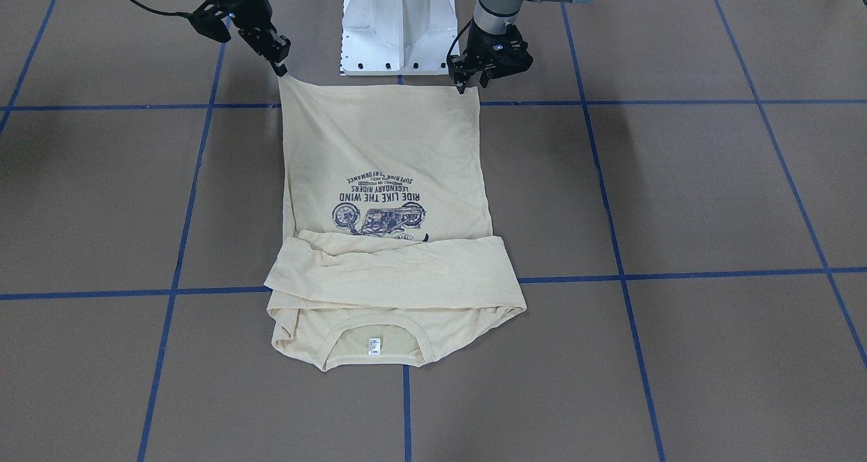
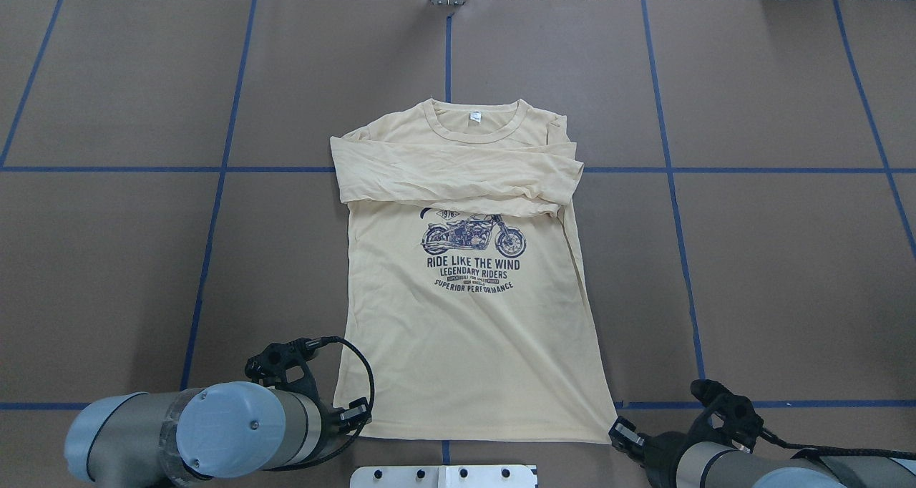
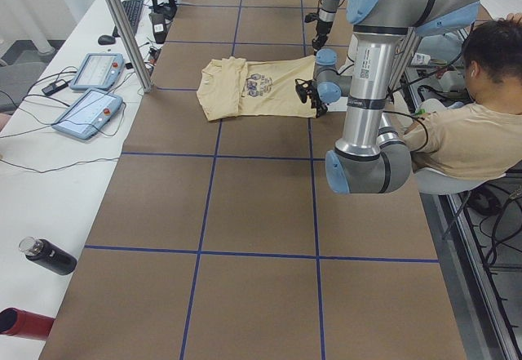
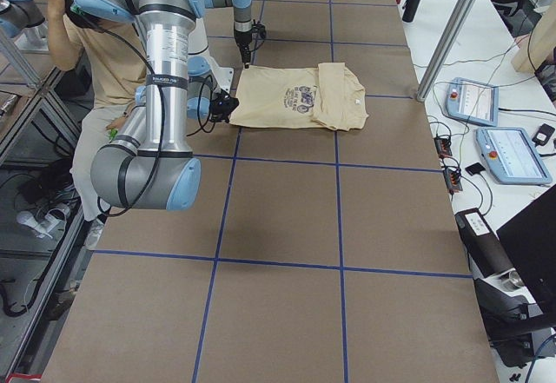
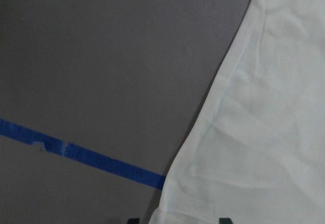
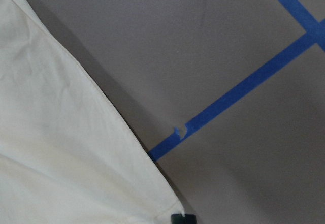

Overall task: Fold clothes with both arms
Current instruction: 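Grasp both hem corners with the left and right grippers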

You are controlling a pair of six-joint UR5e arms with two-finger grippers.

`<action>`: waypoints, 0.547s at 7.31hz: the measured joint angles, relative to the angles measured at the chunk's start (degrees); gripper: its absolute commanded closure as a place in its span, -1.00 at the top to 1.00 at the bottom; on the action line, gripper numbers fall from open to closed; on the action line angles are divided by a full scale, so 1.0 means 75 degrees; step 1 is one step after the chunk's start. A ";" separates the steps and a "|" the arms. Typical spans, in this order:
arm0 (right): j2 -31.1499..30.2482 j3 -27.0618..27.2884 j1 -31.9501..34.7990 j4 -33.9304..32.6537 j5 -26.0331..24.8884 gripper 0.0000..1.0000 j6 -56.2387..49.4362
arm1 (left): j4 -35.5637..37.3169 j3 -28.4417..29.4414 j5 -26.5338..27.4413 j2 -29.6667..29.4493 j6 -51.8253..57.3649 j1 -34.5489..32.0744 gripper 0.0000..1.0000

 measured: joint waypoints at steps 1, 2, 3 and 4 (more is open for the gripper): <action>0.0003 0.0003 0.0010 0.0001 0.0003 -1.00 -0.0001 | 0.0005 0.0020 -0.0001 0.0000 0.0000 0.0036 0.21; 0.0002 0.0004 0.0013 0.0003 0.0005 -1.00 -0.0002 | 0.0008 0.0041 -0.0003 0.0000 0.0002 0.0058 0.21; 0.0000 0.0004 0.0016 0.0004 0.0006 -1.00 -0.0002 | 0.0009 0.0058 -0.0001 0.0000 0.0007 0.0067 0.19; -0.0001 0.0005 0.0016 0.0004 0.0007 -1.00 -0.0002 | 0.0009 0.0068 0.0001 0.0000 0.0009 0.0070 0.09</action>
